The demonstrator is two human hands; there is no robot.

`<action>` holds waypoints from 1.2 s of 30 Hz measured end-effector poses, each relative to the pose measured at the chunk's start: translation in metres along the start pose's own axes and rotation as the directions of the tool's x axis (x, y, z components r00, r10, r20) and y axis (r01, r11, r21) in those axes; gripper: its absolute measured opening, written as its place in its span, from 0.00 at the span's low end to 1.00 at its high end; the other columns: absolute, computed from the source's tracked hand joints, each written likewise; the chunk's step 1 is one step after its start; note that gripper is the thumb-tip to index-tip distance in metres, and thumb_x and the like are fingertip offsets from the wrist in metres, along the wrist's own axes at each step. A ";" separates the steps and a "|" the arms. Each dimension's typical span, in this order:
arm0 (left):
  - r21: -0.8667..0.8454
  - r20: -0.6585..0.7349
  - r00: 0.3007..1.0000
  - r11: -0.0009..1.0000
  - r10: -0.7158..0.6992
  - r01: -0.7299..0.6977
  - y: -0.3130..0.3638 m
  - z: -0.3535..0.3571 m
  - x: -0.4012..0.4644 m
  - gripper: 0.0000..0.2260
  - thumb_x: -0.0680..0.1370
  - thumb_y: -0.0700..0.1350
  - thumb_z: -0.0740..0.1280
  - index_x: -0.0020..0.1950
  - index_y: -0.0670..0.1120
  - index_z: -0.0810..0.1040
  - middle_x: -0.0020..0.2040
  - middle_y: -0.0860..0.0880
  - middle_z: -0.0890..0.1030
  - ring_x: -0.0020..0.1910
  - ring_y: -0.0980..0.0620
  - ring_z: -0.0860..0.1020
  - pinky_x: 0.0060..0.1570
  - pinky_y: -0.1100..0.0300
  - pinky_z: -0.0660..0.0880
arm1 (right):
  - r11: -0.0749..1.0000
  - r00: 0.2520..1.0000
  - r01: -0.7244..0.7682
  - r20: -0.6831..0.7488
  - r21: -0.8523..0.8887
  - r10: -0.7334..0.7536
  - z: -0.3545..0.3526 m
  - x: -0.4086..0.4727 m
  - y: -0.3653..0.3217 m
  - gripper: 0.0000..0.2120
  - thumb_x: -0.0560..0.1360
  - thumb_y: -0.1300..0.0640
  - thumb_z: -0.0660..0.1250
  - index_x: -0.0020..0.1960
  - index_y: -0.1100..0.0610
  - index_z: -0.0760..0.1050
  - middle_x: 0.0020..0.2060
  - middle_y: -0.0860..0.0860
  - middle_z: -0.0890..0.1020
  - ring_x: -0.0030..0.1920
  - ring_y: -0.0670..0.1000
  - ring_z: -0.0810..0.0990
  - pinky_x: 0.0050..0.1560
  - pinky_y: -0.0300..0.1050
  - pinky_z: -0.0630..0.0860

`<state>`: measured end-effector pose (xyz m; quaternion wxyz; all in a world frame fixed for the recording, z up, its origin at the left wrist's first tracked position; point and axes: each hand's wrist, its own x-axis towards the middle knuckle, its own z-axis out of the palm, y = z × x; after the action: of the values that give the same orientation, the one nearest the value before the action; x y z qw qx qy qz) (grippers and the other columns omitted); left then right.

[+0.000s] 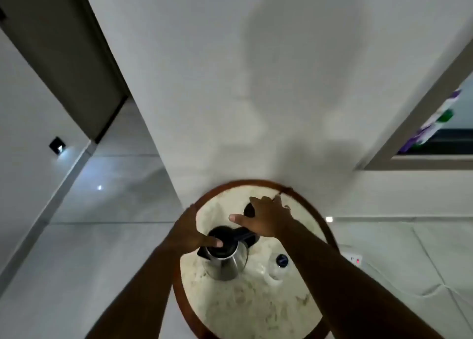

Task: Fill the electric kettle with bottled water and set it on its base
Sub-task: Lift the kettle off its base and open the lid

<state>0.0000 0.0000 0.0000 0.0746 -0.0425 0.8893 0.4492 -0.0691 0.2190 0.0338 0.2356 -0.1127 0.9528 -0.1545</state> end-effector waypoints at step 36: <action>0.300 -0.312 0.937 0.952 0.160 -0.063 -0.050 0.149 -0.060 0.22 0.73 0.60 0.69 0.61 0.48 0.77 0.56 0.44 0.79 0.53 0.47 0.77 0.48 0.55 0.76 | 0.863 0.942 -0.320 0.230 0.391 0.245 0.168 -0.010 0.183 0.34 0.71 0.64 0.74 0.73 0.55 0.63 0.62 0.62 0.76 0.46 0.53 0.79 0.35 0.36 0.73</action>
<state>0.0801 0.0903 -0.1167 -0.0970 -0.0553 0.9454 0.3061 -0.0057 0.3507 -0.1669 0.3561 0.0696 0.8785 -0.3107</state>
